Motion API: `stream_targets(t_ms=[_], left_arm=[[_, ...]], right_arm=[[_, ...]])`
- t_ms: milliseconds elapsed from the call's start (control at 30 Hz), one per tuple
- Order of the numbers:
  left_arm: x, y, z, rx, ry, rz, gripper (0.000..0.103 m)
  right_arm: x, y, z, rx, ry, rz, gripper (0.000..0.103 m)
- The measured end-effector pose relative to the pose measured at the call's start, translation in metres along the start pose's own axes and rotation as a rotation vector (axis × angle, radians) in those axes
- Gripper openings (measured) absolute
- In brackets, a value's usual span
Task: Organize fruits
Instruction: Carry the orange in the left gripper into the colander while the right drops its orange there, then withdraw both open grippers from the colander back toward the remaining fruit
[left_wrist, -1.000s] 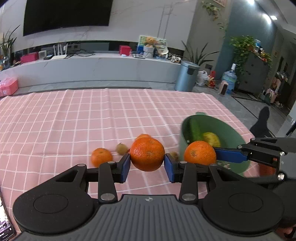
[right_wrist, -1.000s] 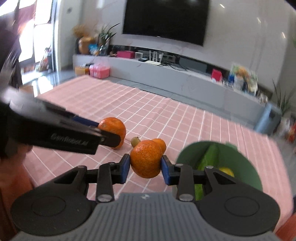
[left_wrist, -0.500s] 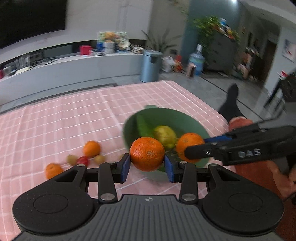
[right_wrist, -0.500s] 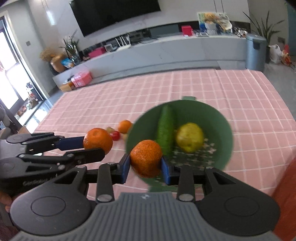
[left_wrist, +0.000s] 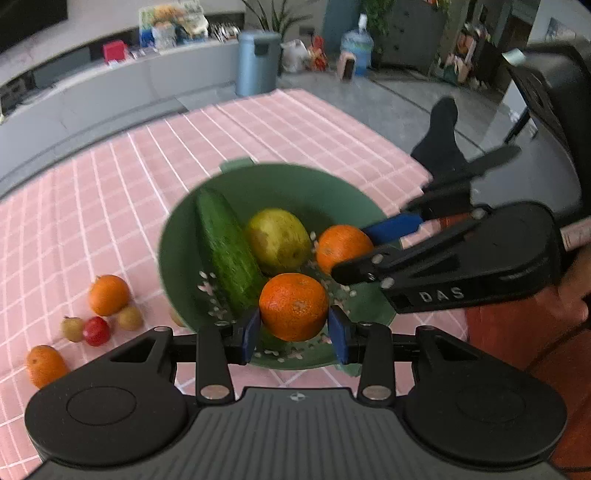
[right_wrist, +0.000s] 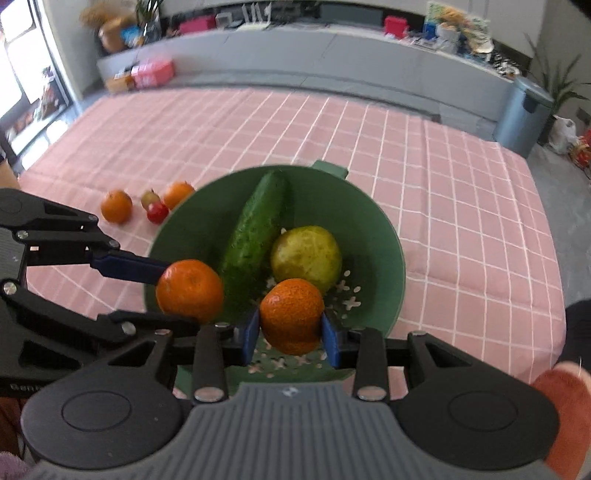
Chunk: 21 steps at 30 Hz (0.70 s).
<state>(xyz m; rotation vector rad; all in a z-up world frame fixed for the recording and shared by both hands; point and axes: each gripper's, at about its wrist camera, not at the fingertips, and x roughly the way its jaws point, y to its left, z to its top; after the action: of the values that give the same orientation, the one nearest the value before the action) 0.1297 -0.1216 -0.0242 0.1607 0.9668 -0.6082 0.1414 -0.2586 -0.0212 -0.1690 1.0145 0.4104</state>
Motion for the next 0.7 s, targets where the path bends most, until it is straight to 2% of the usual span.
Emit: stream_targets(t_ms=[300, 700], left_arm=[[0.023, 0.008, 0.003, -0.026, 0.065, -0.015, 0.045], [0.028, 0.005, 0.003, -0.012, 0.073, -0.026, 0.046]], right_arm=[[0.033, 0.001, 0.004, -0.097, 0.11, -0.003, 0.033], [0.043, 0.004, 0.004, -0.151, 0.149, -0.015, 0.033]])
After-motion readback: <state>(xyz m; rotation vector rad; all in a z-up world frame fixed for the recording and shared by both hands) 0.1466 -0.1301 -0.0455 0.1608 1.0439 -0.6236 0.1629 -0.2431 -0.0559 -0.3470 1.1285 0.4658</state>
